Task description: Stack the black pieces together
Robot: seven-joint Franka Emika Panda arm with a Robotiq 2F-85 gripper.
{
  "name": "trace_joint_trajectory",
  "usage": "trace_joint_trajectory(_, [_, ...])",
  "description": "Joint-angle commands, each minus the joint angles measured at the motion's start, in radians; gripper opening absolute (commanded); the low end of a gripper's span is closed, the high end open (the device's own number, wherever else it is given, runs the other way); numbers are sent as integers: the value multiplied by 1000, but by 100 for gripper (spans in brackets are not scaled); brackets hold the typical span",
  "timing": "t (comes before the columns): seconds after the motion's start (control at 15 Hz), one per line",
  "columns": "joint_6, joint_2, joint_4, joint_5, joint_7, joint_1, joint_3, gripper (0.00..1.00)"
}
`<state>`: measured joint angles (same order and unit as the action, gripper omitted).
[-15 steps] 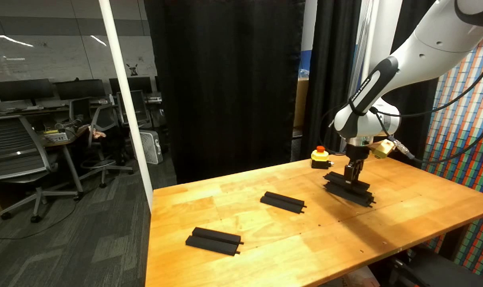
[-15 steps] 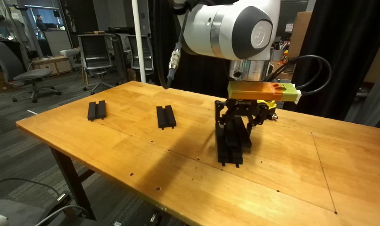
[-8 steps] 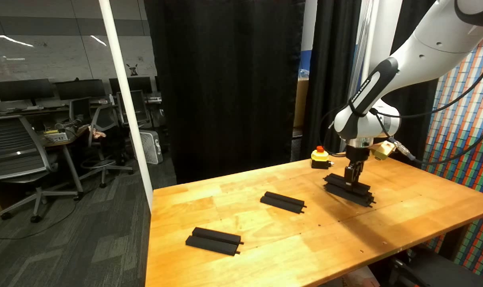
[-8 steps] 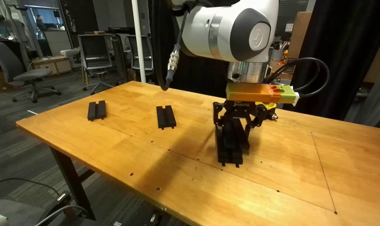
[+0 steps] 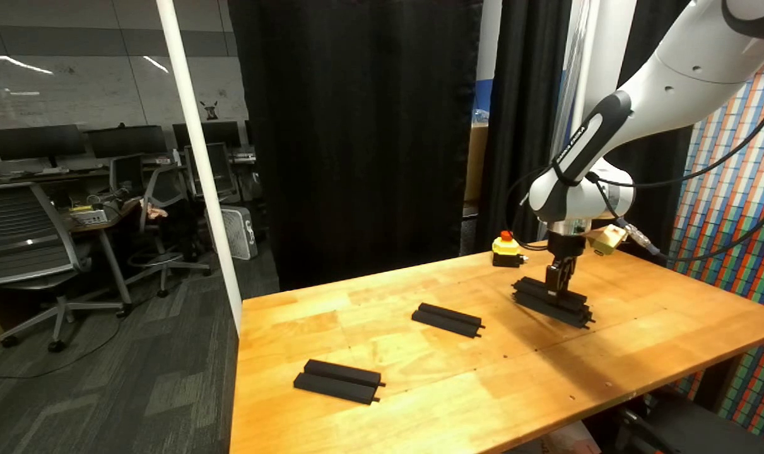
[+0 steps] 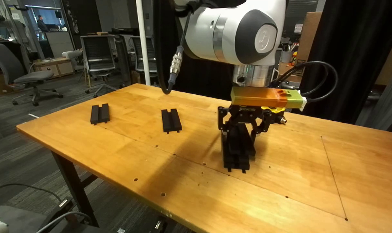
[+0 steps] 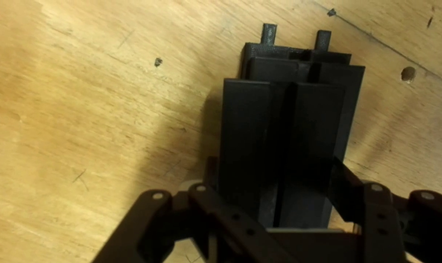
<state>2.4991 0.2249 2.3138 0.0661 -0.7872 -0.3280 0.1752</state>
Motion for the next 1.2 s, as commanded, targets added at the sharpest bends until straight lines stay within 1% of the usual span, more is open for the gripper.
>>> trace_joint_trajectory(0.0, [-2,-45,33,11,18,4,-5,47])
trace_joint_trajectory(0.67, [1,-101,80,-25,107,36,4,47])
trace_joint_trajectory(0.87, [-1,-107,89,-19,121,37,7,47])
trace_joint_trajectory(1.13, [-1,-106,99,-3,109,30,10,47])
